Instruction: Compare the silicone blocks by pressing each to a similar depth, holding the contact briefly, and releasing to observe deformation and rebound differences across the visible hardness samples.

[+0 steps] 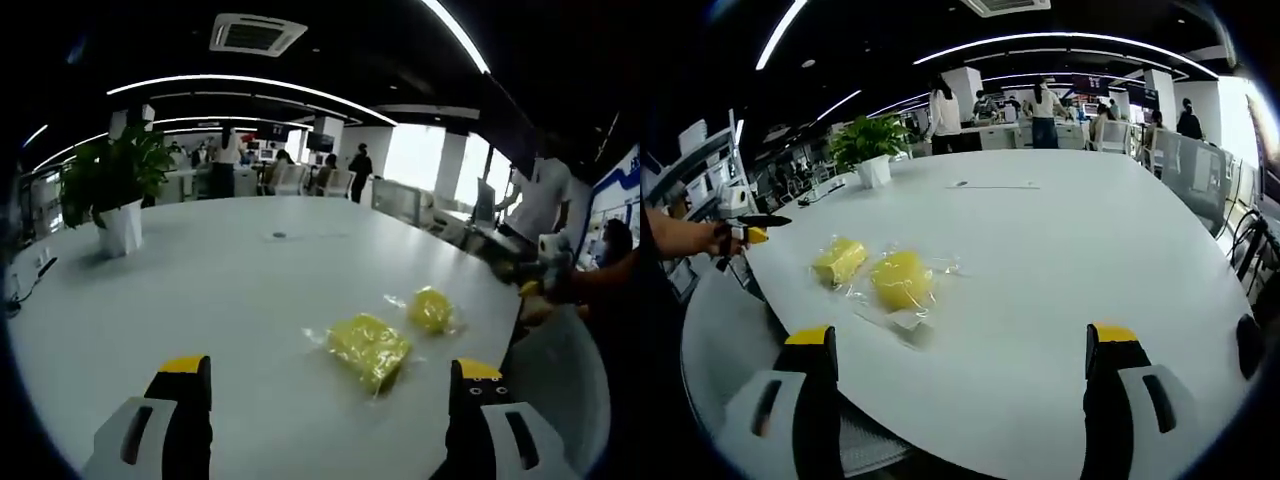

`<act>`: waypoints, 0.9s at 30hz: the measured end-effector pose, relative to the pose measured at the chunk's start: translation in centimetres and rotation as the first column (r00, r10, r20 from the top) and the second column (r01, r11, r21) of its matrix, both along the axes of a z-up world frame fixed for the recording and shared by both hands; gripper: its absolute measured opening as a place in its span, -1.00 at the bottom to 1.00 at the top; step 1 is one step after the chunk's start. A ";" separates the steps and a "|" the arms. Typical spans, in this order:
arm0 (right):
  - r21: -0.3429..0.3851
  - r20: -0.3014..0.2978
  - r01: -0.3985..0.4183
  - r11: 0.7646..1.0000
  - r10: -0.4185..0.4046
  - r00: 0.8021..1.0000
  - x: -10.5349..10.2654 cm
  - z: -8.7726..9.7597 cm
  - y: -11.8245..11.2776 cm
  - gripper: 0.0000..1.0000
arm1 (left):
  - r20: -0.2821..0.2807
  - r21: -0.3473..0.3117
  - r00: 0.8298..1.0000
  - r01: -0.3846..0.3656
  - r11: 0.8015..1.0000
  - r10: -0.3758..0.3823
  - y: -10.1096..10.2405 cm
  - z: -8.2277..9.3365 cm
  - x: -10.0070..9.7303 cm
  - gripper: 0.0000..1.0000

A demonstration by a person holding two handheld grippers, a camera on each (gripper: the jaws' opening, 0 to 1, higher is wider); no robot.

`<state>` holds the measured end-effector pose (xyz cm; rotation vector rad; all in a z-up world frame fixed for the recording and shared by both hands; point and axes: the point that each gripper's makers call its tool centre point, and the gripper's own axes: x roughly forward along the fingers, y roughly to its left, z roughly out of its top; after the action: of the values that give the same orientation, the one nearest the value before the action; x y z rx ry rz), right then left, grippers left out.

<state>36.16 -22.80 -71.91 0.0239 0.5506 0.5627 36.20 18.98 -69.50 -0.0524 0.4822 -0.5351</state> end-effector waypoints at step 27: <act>-0.031 0.033 -0.015 0.999 0.016 0.999 -0.1 1.5 0.4 0.93 | 0.009 -0.063 1.000 -0.016 0.998 0.016 -0.4 0.4 -1.0 1.00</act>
<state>36.01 -22.36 -70.39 -0.0191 0.5271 0.5690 35.19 18.62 -69.05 -0.1136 0.4550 -0.5345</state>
